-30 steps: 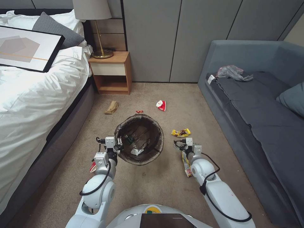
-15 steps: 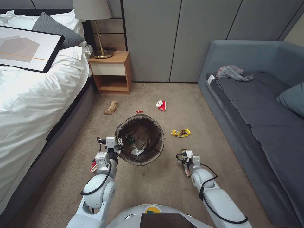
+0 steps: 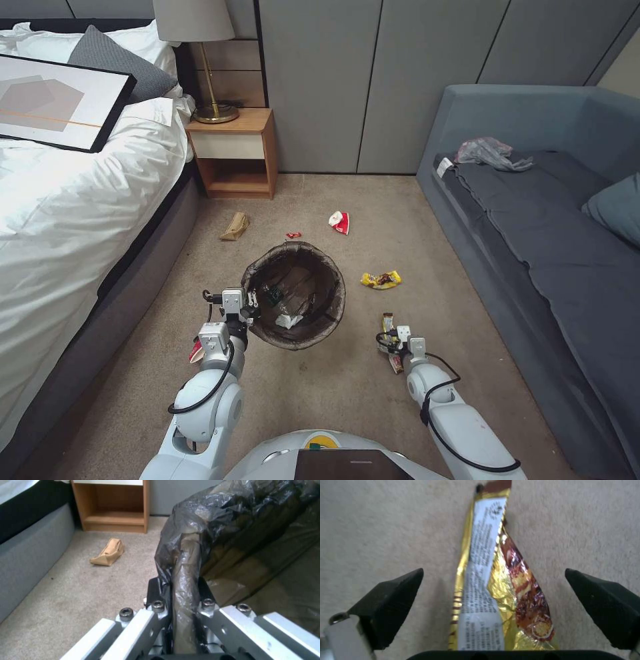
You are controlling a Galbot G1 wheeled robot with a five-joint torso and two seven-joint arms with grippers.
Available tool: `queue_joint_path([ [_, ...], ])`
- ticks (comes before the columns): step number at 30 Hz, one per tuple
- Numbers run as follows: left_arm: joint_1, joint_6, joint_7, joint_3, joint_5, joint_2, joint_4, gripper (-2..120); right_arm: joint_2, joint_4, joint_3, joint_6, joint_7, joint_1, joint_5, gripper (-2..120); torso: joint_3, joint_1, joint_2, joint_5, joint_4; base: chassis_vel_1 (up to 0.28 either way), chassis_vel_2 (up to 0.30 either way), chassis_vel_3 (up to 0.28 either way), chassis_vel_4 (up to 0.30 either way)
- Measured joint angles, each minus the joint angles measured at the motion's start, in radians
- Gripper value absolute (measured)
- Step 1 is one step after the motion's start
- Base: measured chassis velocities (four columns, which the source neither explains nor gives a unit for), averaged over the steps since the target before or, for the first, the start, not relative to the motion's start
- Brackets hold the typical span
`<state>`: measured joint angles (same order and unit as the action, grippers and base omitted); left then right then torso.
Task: Pick up the trash bin, then pick up the garbage from the floor and place it into the trash bin.
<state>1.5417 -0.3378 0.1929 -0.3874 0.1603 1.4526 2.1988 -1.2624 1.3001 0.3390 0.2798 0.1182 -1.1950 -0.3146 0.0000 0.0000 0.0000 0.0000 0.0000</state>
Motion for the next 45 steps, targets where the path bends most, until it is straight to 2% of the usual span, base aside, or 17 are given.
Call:
queue_joint_path([
  [1,0.001,0.0,0.0,0.0,-0.001,0.0,0.0,3,-0.001,-0.019,0.002,-0.008,-0.007,0.007,0.004,93,0.0,0.0,0.0,0.0,0.0,0.0,0.0,0.0,0.0],
  [3,0.002,0.001,0.0,0.0,-0.001,0.0,0.001,3,-0.002,-0.028,0.004,-0.012,-0.011,0.01,0.005,92,0.0,0.0,0.0,0.0,0.0,0.0,0.0,0.0,0.0],
  [6,0.002,0.001,0.0,0.0,-0.006,0.001,0.001,3,-0.006,-0.087,0.01,-0.044,-0.031,0.023,0.012,75,0.0,0.0,0.0,0.0,0.0,0.0,0.0,0.0,0.0],
  [8,0.002,0.001,0.0,0.0,-0.007,0.001,0.001,3,-0.007,-0.092,0.011,-0.05,-0.033,0.024,0.012,71,0.0,0.0,0.0,-0.0001,0.0,0.0,0.0,0.0,0.0],
  [9,0.001,0.001,0.0,0.002,-0.007,0.002,0.0,3,-0.008,-0.097,0.011,-0.057,-0.036,0.024,0.013,63,0.0,0.0,0.0,0.0,0.0,0.0,0.0,0.0,0.0],
  [10,0.001,0.001,0.0,0.002,-0.007,0.002,0.0,3,-0.008,-0.097,0.011,-0.057,-0.036,0.024,0.013,63,0.0,0.0,0.0,0.0,0.0,0.0,0.0,0.0,0.0],
  [13,-0.001,0.001,0.0,0.005,-0.008,0.002,-0.004,3,-0.008,-0.099,0.012,-0.064,-0.042,0.024,0.015,48,0.0,0.0,0.0,0.0,0.0002,0.0,0.0,0.0,0.0],
  [14,-0.001,0.001,0.0,0.005,-0.008,0.002,-0.004,3,-0.008,-0.099,0.012,-0.064,-0.042,0.024,0.015,48,0.0,0.0,0.0,0.0,0.0002,0.0,0.0,0.0,0.0],
  [16,-0.002,0.001,0.0,0.007,-0.009,0.003,-0.006,3,-0.009,-0.099,0.013,-0.067,-0.043,0.023,0.017,38,0.0,0.0,0.0,0.0001,0.0002,0.0,0.0,0.0,0.0],
  [17,-0.002,0.001,0.0,0.007,-0.009,0.003,-0.006,3,-0.009,-0.099,0.013,-0.067,-0.043,0.023,0.017,38,0.0,0.0,0.0,0.0001,0.0002,0.0,0.0,0.0,0.0],
  [22,-0.006,0.001,0.0,0.009,-0.009,0.002,-0.012,3,-0.008,-0.093,0.014,-0.071,-0.042,0.021,0.024,20,0.0,0.0,0.0,-0.0006,-0.0003,0.0,0.0,0.0,0.0],
  [23,-0.008,0.0,0.0,0.01,-0.009,0.002,-0.014,3,-0.008,-0.092,0.015,-0.075,-0.042,0.02,0.03,13,0.0,0.0,0.0,-0.0003,-0.0004,0.0,0.0,0.0,0.0],
  [25,-0.009,0.0,0.0,0.01,-0.009,0.001,-0.015,3,-0.008,-0.092,0.015,-0.076,-0.042,0.02,0.032,10,0.0,0.0,0.0,-0.0002,-0.0003,0.0,0.0,0.0,0.0],
  [27,-0.009,0.0,0.0,0.011,-0.009,0.0,-0.018,3,-0.007,-0.091,0.016,-0.082,-0.042,0.019,0.034,0,0.0,0.0,0.0,-0.0002,0.0,0.0,0.0,0.0,0.0],
  [39,-0.012,-0.002,0.001,0.015,-0.009,-0.004,-0.019,3,-0.005,-0.091,0.021,-0.116,-0.047,0.014,0.057,0,0.0,0.0,0.0,0.0001,-0.0001,0.0,0.0,0.0,0.0],
  [43,-0.01,-0.003,0.001,0.014,-0.009,-0.007,-0.017,3,-0.007,-0.04,0.037,-0.166,-0.026,0.002,0.085,0,0.0,0.0,0.0,0.0002,0.0,0.0,0.0,0.0,0.0],
  [45,-0.009,-0.004,0.002,0.013,-0.009,-0.007,-0.018,3,-0.006,0.035,0.058,-0.232,-0.02,-0.015,0.135,0,0.0,0.0,0.0,0.0001,0.0,0.0,0.0,0.0,0.0],
])
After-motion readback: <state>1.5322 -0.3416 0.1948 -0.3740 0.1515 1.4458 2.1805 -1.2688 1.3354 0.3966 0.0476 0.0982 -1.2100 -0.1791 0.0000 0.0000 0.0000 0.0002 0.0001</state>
